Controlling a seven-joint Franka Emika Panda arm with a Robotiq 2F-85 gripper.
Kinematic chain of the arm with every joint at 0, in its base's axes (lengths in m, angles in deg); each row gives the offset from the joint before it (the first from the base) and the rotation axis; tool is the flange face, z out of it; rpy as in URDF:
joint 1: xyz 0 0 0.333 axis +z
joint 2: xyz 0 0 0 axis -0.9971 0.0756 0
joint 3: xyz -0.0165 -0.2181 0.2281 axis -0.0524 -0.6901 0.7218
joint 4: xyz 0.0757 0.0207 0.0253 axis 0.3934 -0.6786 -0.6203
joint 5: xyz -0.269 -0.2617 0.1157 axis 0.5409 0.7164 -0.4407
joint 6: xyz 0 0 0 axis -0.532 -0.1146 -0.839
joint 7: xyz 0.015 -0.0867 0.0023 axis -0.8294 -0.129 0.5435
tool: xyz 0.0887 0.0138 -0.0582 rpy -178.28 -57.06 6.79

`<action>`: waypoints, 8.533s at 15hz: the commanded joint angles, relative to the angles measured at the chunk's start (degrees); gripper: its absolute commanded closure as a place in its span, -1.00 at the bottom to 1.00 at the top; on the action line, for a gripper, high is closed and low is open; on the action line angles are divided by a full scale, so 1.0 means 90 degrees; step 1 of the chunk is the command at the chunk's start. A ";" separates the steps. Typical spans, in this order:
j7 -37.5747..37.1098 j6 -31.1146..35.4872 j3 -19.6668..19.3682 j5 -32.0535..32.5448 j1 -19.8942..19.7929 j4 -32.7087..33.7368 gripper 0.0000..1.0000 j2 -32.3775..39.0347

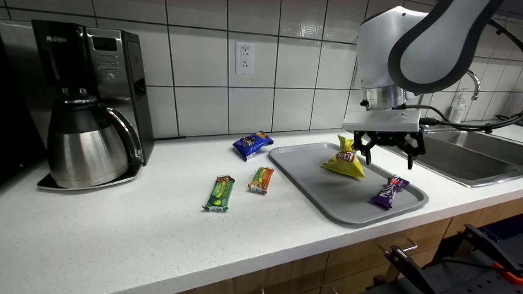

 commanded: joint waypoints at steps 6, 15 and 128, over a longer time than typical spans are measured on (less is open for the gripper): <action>0.0084 0.1062 -0.0289 -0.0122 -0.0312 -0.0137 -1.00 0.0485; 0.0219 0.2030 -0.0371 -0.0509 -0.0447 -0.0108 -1.00 0.1197; -0.0005 0.2572 -0.2681 0.1634 0.1492 0.0323 -1.00 0.0117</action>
